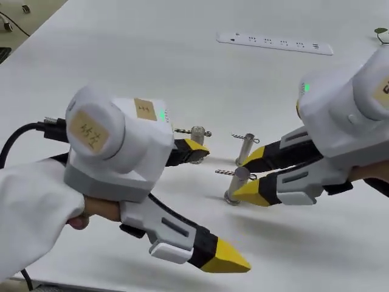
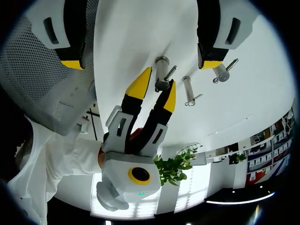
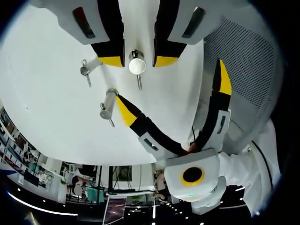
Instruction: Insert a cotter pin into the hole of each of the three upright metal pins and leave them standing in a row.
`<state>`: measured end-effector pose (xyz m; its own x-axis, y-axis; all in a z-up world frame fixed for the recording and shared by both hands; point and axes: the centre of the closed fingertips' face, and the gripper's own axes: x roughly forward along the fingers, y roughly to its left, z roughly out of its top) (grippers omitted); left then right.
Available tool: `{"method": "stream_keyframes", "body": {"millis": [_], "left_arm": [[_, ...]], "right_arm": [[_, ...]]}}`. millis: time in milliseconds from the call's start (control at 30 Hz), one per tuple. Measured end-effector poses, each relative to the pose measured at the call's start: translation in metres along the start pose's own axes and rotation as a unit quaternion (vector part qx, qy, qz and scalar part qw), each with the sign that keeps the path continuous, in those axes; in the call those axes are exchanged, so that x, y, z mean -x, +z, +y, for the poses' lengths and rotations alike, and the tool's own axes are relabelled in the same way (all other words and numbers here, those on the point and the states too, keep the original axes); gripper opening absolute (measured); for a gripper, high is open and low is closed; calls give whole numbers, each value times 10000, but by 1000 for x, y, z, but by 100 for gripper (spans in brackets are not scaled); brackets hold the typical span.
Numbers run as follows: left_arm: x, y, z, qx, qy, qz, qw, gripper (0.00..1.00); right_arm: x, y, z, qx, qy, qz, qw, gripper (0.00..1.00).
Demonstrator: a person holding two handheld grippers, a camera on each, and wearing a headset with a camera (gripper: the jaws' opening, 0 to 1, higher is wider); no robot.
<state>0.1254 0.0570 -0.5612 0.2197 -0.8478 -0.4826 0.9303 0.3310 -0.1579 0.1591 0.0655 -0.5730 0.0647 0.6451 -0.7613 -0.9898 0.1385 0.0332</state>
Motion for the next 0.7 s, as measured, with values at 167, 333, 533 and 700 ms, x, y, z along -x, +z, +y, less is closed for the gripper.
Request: {"method": "stream_keyframes", "body": {"millis": [167,333,533,700], "left_arm": [[0,-2,-4,-55,-65,59,9999,99],[1,-5,-7,-15,-120,110,9999,99],[3,-3,-5,7,-63,75,10000,97],[5,-3,-2,-23,-5,48,10000,97]], "right_arm": [[-3,-1,0,68,12,24,10000,15],[-5,0,1,116,-1,-4,9999,13],[-4,0,3,278,68,22,9996,9],[-4,0,5,375,77,62,9992,8]]}}
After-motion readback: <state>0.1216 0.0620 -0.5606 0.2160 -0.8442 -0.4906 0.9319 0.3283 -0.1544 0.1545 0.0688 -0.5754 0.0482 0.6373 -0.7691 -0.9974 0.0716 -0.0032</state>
